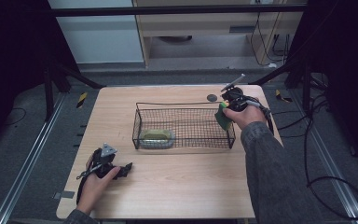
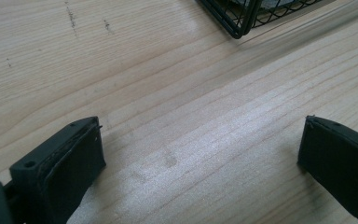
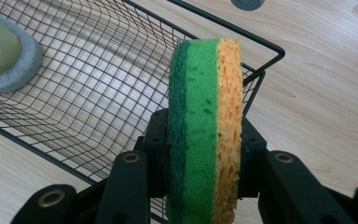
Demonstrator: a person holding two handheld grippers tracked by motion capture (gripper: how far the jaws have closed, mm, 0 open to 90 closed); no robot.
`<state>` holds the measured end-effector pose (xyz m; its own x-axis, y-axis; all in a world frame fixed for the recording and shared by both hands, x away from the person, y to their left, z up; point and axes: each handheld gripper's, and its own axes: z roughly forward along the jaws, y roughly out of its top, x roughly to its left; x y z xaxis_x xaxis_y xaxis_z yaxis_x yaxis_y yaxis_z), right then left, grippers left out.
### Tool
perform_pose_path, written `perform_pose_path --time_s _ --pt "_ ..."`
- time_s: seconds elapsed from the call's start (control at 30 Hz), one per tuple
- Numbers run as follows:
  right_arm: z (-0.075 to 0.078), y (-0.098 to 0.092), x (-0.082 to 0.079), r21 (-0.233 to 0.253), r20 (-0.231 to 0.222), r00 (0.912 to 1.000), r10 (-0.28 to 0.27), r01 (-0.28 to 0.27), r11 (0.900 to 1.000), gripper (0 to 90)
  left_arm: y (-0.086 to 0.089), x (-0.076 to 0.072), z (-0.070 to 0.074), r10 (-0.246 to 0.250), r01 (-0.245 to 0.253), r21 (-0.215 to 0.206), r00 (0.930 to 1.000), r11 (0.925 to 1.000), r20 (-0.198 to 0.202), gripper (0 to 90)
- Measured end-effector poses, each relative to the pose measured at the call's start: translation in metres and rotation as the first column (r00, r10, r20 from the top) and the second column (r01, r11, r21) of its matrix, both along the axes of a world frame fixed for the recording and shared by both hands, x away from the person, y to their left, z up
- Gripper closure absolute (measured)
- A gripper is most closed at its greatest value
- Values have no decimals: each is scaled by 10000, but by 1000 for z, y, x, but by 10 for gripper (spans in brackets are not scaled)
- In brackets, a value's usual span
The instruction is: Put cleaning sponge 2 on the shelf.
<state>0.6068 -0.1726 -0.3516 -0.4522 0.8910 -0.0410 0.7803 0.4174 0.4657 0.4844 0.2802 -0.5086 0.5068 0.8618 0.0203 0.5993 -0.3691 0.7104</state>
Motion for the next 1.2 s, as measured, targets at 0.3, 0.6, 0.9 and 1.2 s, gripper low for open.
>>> perform_pose_path --time_s 0.3,0.6,0.9,1.2 --pt "-9 1 3 -117 -129 9999 29 -31 9999 648 0 0 0 -10 10 4 10000 10000 0 0" --pt "-16 -4 6 -179 -202 9998 -6 3 9998 647 0 0 0 -30 30 -30 10000 10000 13 0" --pt "-20 -1 6 -273 -259 9997 47 -54 9996 646 0 0 0 -36 36 -28 10000 10000 13 0" --pt "-25 6 8 -517 -257 9996 88 -101 9986 644 0 0 0 -42 42 -26 10000 10000 13 0"
